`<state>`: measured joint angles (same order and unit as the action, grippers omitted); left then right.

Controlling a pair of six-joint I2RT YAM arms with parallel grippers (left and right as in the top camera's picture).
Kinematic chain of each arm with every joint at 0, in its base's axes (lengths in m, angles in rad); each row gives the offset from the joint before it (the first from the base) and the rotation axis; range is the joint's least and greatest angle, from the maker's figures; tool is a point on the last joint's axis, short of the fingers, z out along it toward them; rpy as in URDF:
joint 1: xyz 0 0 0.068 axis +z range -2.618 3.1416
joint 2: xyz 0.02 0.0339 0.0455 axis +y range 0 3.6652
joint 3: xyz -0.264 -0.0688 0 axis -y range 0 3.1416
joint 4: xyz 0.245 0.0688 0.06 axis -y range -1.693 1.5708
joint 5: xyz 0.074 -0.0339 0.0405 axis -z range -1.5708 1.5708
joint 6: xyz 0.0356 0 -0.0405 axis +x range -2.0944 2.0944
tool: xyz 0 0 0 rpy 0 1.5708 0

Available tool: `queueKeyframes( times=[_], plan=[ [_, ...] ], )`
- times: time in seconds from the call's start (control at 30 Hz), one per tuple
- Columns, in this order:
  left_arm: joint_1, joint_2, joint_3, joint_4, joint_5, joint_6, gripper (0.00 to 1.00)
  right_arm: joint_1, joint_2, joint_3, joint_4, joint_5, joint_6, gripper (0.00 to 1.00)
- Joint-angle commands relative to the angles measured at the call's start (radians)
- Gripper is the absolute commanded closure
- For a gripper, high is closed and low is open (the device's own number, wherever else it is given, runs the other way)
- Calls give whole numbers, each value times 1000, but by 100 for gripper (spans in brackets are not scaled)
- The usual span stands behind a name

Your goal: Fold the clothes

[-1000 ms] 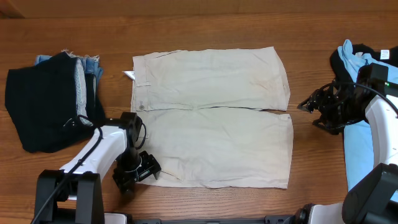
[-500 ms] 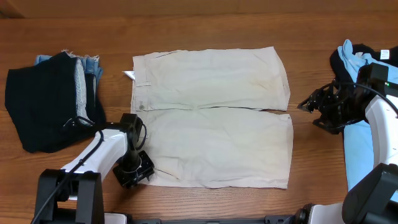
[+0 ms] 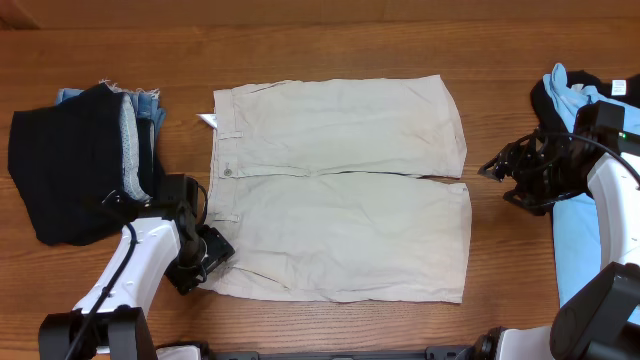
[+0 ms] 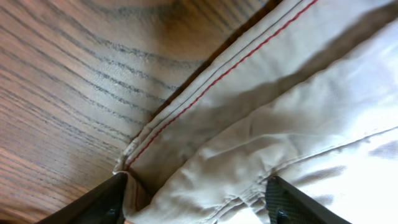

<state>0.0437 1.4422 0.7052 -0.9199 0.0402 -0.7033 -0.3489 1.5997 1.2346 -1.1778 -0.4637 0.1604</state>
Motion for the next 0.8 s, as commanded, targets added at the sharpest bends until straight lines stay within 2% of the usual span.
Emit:
queueKeyframes(
  times=[0.0,0.07,0.13,0.23,0.27,0.33,0.5,0.57,0.63,0.77],
  plan=[
    [1,-4,-37,-14,11,24,30,1,-4,-5,5,3,-9,25],
    [2,-4,-59,-15,12,24,28,1,-4,-5,5,3,-9,25],
    [2,-4,-77,-11,13,23,37,1,-4,-5,6,3,-9,25],
    [2,-4,-79,-6,24,23,71,1,-4,-5,5,3,-9,25],
    [2,-4,-79,-7,24,23,78,1,-4,-5,5,3,-9,25],
    [2,-4,-79,-8,23,28,83,1,-4,-5,5,3,-9,25],
    [2,-4,-76,37,16,67,83,1,-4,-5,5,3,-9,25],
    [2,-4,-55,35,50,85,90,1,-4,-5,5,3,-9,25],
    [2,-5,-14,20,107,108,96,1,-4,-5,5,3,-9,25],
    [2,-5,129,-51,156,134,96,0,-4,-5,13,4,-8,23]
  ],
)
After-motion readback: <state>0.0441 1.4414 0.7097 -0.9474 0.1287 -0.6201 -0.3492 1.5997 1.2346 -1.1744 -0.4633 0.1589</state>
